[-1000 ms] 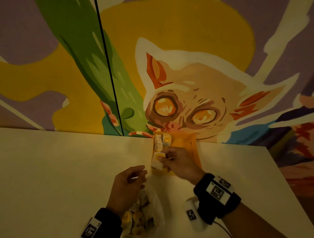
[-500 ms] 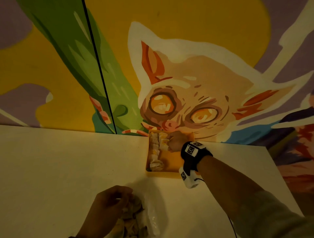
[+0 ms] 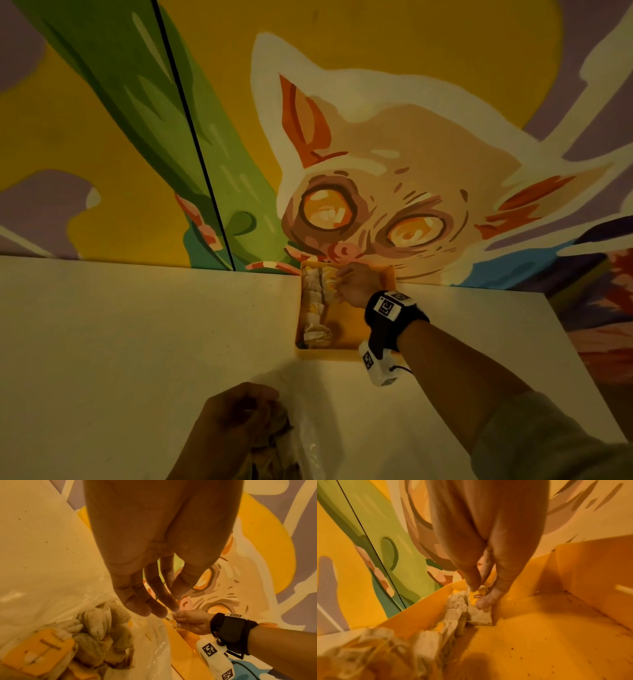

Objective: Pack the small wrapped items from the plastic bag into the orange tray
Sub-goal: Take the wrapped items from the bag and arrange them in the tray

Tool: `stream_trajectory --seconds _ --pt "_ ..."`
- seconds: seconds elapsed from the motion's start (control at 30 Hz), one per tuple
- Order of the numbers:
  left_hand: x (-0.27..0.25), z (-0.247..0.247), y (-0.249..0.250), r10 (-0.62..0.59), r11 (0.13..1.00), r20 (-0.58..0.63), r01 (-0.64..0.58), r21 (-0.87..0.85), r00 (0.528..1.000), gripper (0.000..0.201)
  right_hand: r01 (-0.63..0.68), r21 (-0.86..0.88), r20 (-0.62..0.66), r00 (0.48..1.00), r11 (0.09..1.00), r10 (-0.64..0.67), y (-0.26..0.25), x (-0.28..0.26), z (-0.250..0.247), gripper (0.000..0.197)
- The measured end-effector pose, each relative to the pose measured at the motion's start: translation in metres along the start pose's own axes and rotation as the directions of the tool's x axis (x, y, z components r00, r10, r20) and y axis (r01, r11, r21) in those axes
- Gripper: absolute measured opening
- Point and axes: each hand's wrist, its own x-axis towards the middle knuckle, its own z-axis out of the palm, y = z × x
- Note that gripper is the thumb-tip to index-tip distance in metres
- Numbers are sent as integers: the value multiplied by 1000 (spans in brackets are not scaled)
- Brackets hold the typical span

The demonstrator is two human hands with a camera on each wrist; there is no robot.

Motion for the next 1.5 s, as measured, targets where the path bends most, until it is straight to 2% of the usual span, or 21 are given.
stream_trajectory --seconds 0.1,0.17,0.2,0.27,0.33,0.43,0.53,0.63,0.7,0.77,0.83,0.9,1.03,1.23,1.43,1.5 --pt "-6 -1 2 30 999 17 -30 19 999 27 76 38 -66 995 996 -73 -3 -16 -8 19" --pt "-11 -6 0 36 997 8 -36 68 999 31 136 -87 -180 972 987 -149 -8 -35 -10 11" --pt "-15 -8 -1 27 995 4 -27 93 1000 28 160 -95 -217 960 983 -178 -10 -49 -10 8" --pt "-22 -14 -4 34 985 2 -34 168 999 22 222 -2 -243 946 975 -216 -13 -81 -4 9" --pt "-31 -19 -6 59 954 13 -61 293 998 21 266 25 -203 945 964 -256 -16 -118 2 8" --pt "-43 -20 -12 60 858 85 -95 504 995 21 295 72 -73 954 953 -290 -9 -166 15 10" --pt "-49 -9 -14 32 745 167 -135 653 985 26 327 58 46 943 943 -330 4 -201 29 18" --pt "-43 9 -21 4 660 218 -166 733 976 27 321 33 91 942 946 -323 20 -225 42 17" --pt "-36 20 -32 -66 634 222 -131 762 973 49 302 16 118 946 953 -302 27 -239 48 14" --pt "-25 27 -43 -93 560 208 -121 820 974 78 288 1 141 948 958 -285 33 -250 52 14" --pt "-14 28 -61 -114 429 192 -126 894 975 91 282 2 147 949 959 -279 38 -261 54 16" --pt "-11 27 -70 -109 363 176 -125 923 978 92 274 8 149 951 962 -272 43 -268 55 17" --pt "-29 29 -57 43 440 238 -232 868 970 40 269 -8 147 953 963 -265 48 -279 55 15" --pt "-42 24 -52 61 651 150 -153 744 987 8 263 -2 160 953 965 -259 50 -283 60 12" --pt "-48 7 -43 257 767 81 -254 589 963 15 278 -68 210 943 958 -258 53 -283 73 12" --pt "-52 2 -38 321 791 64 -305 530 945 20 271 -29 232 938 962 -257 51 -286 78 26"
